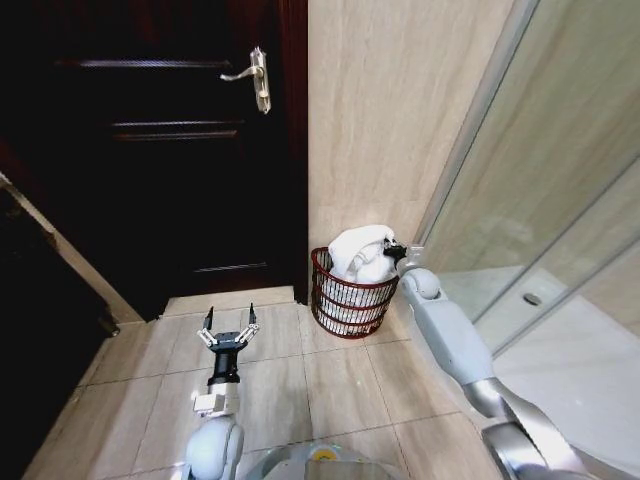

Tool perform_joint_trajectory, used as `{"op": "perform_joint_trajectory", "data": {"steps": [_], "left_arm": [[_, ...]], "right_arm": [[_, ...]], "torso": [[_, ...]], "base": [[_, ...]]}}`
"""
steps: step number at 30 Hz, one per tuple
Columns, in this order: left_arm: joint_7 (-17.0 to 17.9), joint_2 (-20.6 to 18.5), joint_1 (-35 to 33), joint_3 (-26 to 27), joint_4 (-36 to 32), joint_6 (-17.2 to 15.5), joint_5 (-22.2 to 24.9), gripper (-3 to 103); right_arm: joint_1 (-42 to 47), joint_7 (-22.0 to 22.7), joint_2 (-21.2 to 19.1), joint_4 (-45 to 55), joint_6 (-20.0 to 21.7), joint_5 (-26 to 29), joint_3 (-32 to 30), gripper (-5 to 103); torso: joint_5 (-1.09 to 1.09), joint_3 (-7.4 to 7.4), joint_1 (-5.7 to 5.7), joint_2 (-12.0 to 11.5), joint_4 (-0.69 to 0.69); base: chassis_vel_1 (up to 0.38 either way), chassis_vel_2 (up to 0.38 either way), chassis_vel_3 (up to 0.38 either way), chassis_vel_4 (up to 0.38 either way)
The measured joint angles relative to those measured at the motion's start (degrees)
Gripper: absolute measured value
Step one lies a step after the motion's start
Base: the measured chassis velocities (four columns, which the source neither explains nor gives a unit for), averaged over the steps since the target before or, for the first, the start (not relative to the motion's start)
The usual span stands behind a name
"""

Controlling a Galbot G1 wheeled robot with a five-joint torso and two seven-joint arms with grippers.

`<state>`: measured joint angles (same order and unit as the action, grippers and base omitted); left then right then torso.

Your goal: Discard the used towel into the hamper.

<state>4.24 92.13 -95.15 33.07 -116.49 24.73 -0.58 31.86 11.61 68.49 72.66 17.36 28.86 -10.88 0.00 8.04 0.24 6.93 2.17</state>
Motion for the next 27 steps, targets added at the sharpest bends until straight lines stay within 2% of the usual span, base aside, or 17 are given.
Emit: {"op": "perform_joint_trajectory", "data": {"steps": [13, 16, 18, 19, 20, 23, 24, 27], "left_arm": [[0.3, 0.0, -0.1, 0.0, -0.5, 0.1, -0.1, 100], [0.3, 0.0, -0.3, 0.2, -0.7, 0.1, 0.0, 100], [0.3, 0.0, -0.4, 0.4, -0.8, 0.1, 0.2, 100], [0.3, 0.0, -0.4, 0.5, -0.8, 0.1, 0.3, 100], [0.3, 0.0, -0.4, 0.5, -0.8, 0.1, 0.3, 100], [0.6, 0.0, -0.3, 0.6, -0.8, -0.2, 0.0, 100], [0.6, 0.0, -0.3, 0.6, -0.8, -0.2, 0.0, 100], [1.0, 0.0, 0.0, 0.2, -0.8, -1.0, -0.4, 100]], "right_arm": [[1.8, 0.2, -0.4, 0.6, 0.3, -0.2, -1.0, 8], [2.4, 0.7, -0.8, 1.8, 0.6, -0.2, -1.7, 24], [2.8, 1.2, -1.1, 2.8, 0.5, -0.1, -2.0, 24], [3.4, 1.8, -1.6, 4.1, 0.6, 0.2, -2.4, 28], [3.4, 1.8, -1.6, 4.1, 0.6, 0.2, -2.4, 28], [6.1, 1.8, -2.9, 6.9, 0.9, 1.1, -3.2, 45], [6.1, 1.8, -2.9, 6.9, 0.9, 1.1, -3.2, 45], [7.6, 1.2, -3.0, 7.3, 0.3, 2.8, -3.6, 61]], "torso": [[0.0, 0.16, 0.04, 0.2, 0.0], [0.0, 0.22, 0.07, 0.3, 0.0], [0.0, 0.24, 0.08, 0.3, 0.0], [0.01, 0.25, 0.09, 0.3, 0.0], [0.01, 0.25, 0.09, 0.3, 0.0], [0.01, 0.29, 0.1, 0.4, -0.02], [0.01, 0.29, 0.1, 0.4, -0.02], [-0.01, 0.33, 0.11, 0.4, -0.02]], "base": [[0.0, 0.0, 0.0, 0.0], [0.0, 0.0, 0.0, 0.0], [0.0, 0.0, 0.0, 0.0], [0.0, 0.0, 0.0, 0.0], [0.0, 0.0, 0.0, 0.0], [0.0, 0.0, 0.0, 0.0], [0.0, 0.0, 0.0, 0.0], [0.0, 0.0, 0.0, 0.0]]}}
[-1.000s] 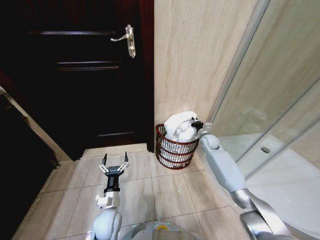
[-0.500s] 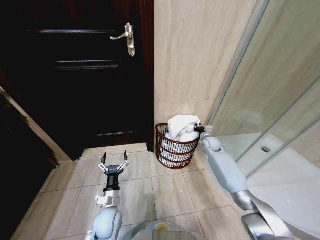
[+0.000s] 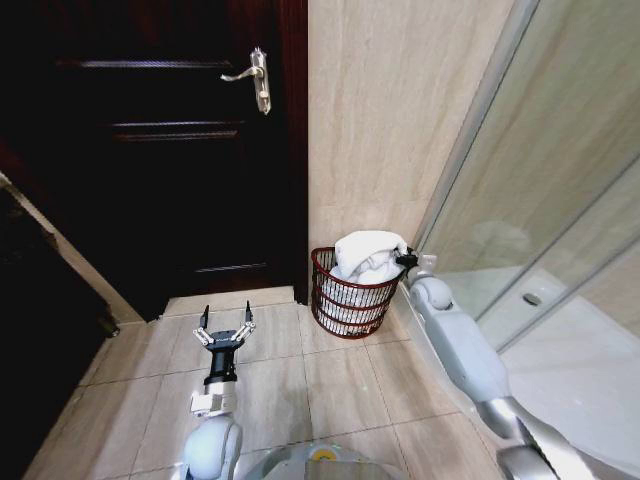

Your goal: Discard the used towel into the hamper.

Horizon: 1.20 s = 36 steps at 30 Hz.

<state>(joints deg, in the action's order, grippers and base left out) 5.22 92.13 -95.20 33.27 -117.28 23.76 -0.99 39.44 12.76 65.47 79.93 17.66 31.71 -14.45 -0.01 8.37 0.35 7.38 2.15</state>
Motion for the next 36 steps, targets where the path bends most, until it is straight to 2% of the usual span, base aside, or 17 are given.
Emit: {"op": "perform_joint_trajectory", "data": {"steps": [1, 4, 6, 7, 8, 9, 12, 14, 16, 21, 28, 30, 32, 36], "left_arm": [[0.0, 0.0, 0.0, 0.0, 0.0, 0.0, 0.0, 100], [0.0, 0.0, 0.4, -0.3, 0.0, -0.1, -0.2, 100], [0.0, 0.0, 0.5, -0.3, 0.1, -0.1, -0.2, 100], [0.0, 0.0, 0.6, -0.2, 0.3, -0.1, -0.1, 100], [0.0, 0.0, 0.6, -0.2, 0.4, -0.1, -0.1, 100], [-0.1, 0.0, 0.7, -0.1, 0.4, -0.1, 0.1, 100], [-0.1, 0.0, 0.7, 0.0, 0.5, -0.1, 0.3, 100], [-0.2, 0.0, 0.7, 0.0, 0.5, -0.1, 0.3, 100], [-0.2, 0.0, 1.0, 0.1, 0.5, -0.1, 0.4, 100], [-0.3, 0.0, 1.2, 0.0, 0.5, -0.1, 0.5, 100], [-0.7, 0.0, 1.4, -0.3, 0.9, -0.1, 0.4, 100], [-0.7, 0.0, 1.5, -0.5, 1.1, -0.1, 0.2, 100], [-0.7, 0.0, 1.5, -0.6, 1.2, -0.1, 0.1, 100], [-0.8, 0.0, 1.5, -0.7, 1.2, -0.1, -0.2, 100]], "right_arm": [[0.0, 0.0, 0.0, 0.0, 0.0, 0.0, 0.0, 61], [0.2, -2.8, 0.0, 0.1, 0.0, 3.8, -0.6, 78], [0.1, -3.4, 0.0, 0.1, 0.1, 4.7, -0.6, 78], [-0.3, -4.5, -0.2, 0.3, 0.9, 6.2, -0.9, 88], [-0.5, -5.2, -0.3, 0.3, 1.6, 7.0, -1.1, 88], [-0.9, -6.3, -0.6, 0.2, 2.8, 8.1, -1.5, 93], [-1.8, -8.0, -1.3, -0.6, 4.5, 9.1, -2.2, 99], [-1.9, -8.0, -1.4, -0.6, 4.8, 9.3, -2.2, 99], [-1.9, -8.0, -2.4, -0.4, 7.6, 9.8, -3.1, 100], [-0.7, -8.0, -4.0, -0.4, 8.4, 8.9, -4.2, 100], [0.1, -9.8, -5.5, -1.1, 6.1, 9.2, -5.6, 100], [-1.6, -11.8, -5.5, -3.8, 1.4, 9.6, -4.4, 100], [-3.4, -12.6, -4.7, -5.6, -0.6, 9.1, -3.2, 100], [-5.8, -12.5, -3.3, -6.4, 0.3, 9.2, -1.7, 100]], "torso": [[0.0, 0.0, 0.0, 0.0, 0.0], [0.01, 0.03, 0.01, 0.0, 0.02], [0.0, 0.04, 0.02, 0.0, 0.02], [0.0, 0.05, 0.03, 0.1, 0.02], [0.02, 0.05, 0.03, 0.1, 0.02], [0.02, 0.06, 0.03, 0.1, 0.03], [0.02, 0.07, 0.04, 0.1, 0.02], [0.01, 0.08, 0.04, 0.1, 0.02], [0.01, 0.09, 0.05, 0.1, 0.02], [0.0, 0.1, 0.05, 0.1, 0.01], [0.01, 0.11, 0.05, 0.2, 0.01], [0.0, 0.12, 0.06, 0.2, 0.01], [0.02, 0.12, 0.06, 0.2, 0.0], [0.0, 0.13, 0.06, 0.2, 0.02]], "base": [[0.0, 0.0, 0.0, 0.0], [0.0, 0.0, 0.0, 0.0], [0.0, 0.0, 0.0, 0.0], [0.0, 0.0, 0.0, 0.0], [0.0, 0.0, 0.0, 0.0], [0.0, 0.0, 0.0, 0.0], [0.0, 0.0, 0.0, 0.0], [0.0, 0.0, 0.0, 0.0], [0.0, 0.0, 0.0, 0.0], [0.0, 0.0, 0.0, 0.0], [0.0, 0.0, 0.0, 0.0], [0.0, 0.0, 0.0, 0.0], [0.0, 0.0, 0.0, 0.0], [0.0, 0.0, 0.0, 0.0]]}}
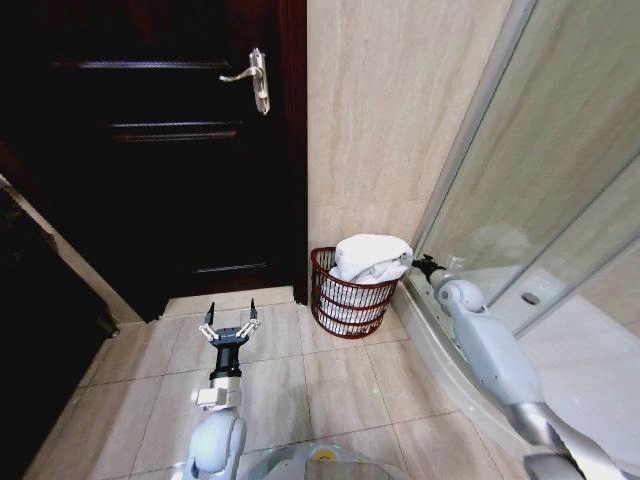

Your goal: Discard the used towel into the hamper.

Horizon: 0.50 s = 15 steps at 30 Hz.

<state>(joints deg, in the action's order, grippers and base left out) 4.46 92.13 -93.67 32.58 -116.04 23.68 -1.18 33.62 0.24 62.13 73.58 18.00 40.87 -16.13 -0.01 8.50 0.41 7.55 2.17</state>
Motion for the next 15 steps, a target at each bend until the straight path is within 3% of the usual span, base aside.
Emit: {"op": "perform_joint_trajectory", "data": {"steps": [3, 5, 7, 8, 10, 15], "left_arm": [[0.0, 0.0, -0.2, 0.0, -0.3, 0.0, -0.1, 100], [0.1, 0.0, -0.2, 0.0, -0.4, 0.0, -0.1, 100], [0.1, 0.0, -0.7, 0.1, -0.6, 0.1, 0.0, 100], [0.1, 0.0, -0.7, 0.1, -0.6, 0.1, 0.0, 100], [0.1, 0.0, -0.9, 0.1, -0.5, 0.6, 0.1, 100], [0.1, 0.0, -0.8, -0.2, 0.1, 1.2, 0.1, 100]], "right_arm": [[-3.3, 2.1, 1.6, -0.3, 7.8, 3.7, 1.9, 100], [-3.6, 2.5, 1.6, -0.2, 9.4, 4.5, 2.1, 100], [-3.3, 4.1, 0.9, 2.0, 15.5, 9.4, 1.8, 100], [-3.3, 4.1, 0.9, 2.0, 15.5, 9.4, 1.8, 100], [-2.4, 4.9, -0.2, 3.7, 20.4, 13.8, 0.8, 100], [-1.4, 6.7, -2.0, 6.0, 24.0, 20.5, -0.9, 100]], "torso": [[0.02, 0.0, 0.0, 0.0, 0.03], [0.02, 0.0, 0.0, 0.0, 0.03], [0.0, 0.01, 0.0, 0.0, 0.01], [0.0, 0.01, 0.0, 0.0, 0.01], [0.02, 0.0, 0.0, 0.0, -0.02], [0.0, 0.01, 0.0, 0.0, -0.02]], "base": [[0.0, 0.0, 0.0, 0.0], [0.0, 0.0, 0.0, 0.0], [0.0, 0.0, 0.0, 0.0], [0.0, 0.0, 0.0, 0.0], [0.0, 0.0, 0.0, 0.0], [0.0, 0.0, 0.0, 0.0]]}}
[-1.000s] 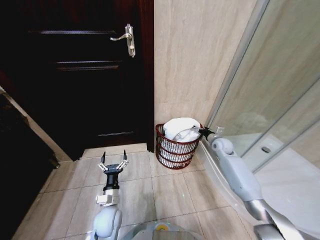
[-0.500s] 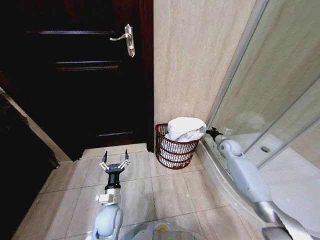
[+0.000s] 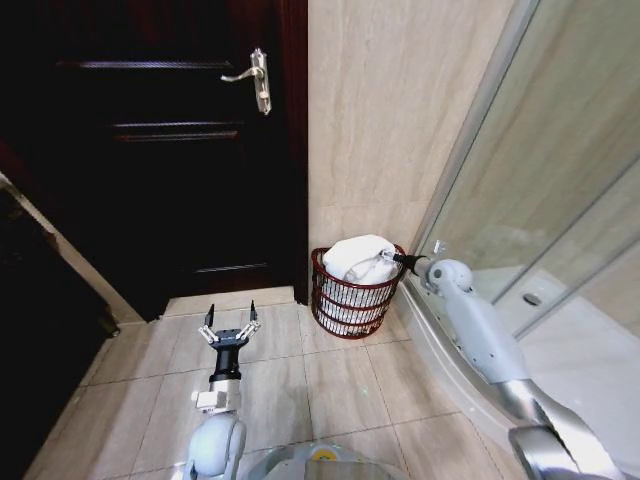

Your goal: Discard the used towel into the hamper.

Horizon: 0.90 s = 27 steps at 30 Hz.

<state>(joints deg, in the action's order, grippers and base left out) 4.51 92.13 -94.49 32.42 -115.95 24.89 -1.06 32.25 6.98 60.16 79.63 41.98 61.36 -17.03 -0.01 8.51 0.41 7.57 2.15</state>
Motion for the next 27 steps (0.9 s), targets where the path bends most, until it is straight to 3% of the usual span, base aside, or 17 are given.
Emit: {"op": "perform_joint_trajectory", "data": {"steps": [3, 7, 12, 16, 19, 24, 27], "left_arm": [[-0.1, 0.0, 0.1, -0.1, 0.1, 0.1, 0.0, 100], [-0.2, 0.0, 0.1, -0.2, 0.0, 0.3, 0.0, 100], [-0.2, 0.0, -0.1, -0.2, -0.1, 0.5, -0.1, 100], [-0.2, 0.0, -0.3, -0.1, -0.2, 0.7, -0.1, 100], [-0.2, 0.0, -0.3, 0.1, 0.0, 0.8, 0.1, 100], [-0.1, 0.0, 0.5, 0.2, 0.7, 0.9, 0.1, 100], [-0.1, 0.0, 1.3, 0.2, 1.6, 0.9, 0.2, 100]], "right_arm": [[0.9, 2.2, -1.3, 2.4, 0.2, 3.5, -0.4, 100], [2.1, -0.1, -2.6, 4.2, -1.3, 3.2, -1.1, 100], [3.1, 0.7, -3.0, 6.5, -2.3, 4.5, -1.9, 100], [3.9, 0.4, -3.7, 9.2, -4.7, 1.3, -2.2, 100], [4.0, 0.6, -4.4, 12.6, -10.9, -5.4, -1.1, 100], [2.1, 1.2, -3.1, 13.4, -12.7, -7.3, 0.9, 100], [-1.1, 0.7, -0.3, 12.5, -13.7, -10.2, 5.1, 100]], "torso": [[0.02, 0.0, 0.0, 0.0, 0.02], [0.0, 0.0, 0.0, 0.0, 0.01], [0.01, 0.0, 0.0, 0.0, 0.02], [0.0, 0.01, 0.0, 0.0, 0.02], [0.02, 0.0, 0.0, 0.0, 0.0], [0.02, 0.0, 0.0, 0.0, 0.0], [0.02, 0.01, 0.01, 0.0, 0.02]], "base": [[0.0, 0.0, 0.0, 0.0], [0.0, 0.0, 0.0, 0.0], [0.0, 0.0, 0.0, 0.0], [0.0, 0.0, 0.0, 0.0], [0.0, 0.0, 0.0, 0.0], [0.0, 0.0, 0.0, 0.0], [0.0, 0.0, 0.0, 0.0]]}}
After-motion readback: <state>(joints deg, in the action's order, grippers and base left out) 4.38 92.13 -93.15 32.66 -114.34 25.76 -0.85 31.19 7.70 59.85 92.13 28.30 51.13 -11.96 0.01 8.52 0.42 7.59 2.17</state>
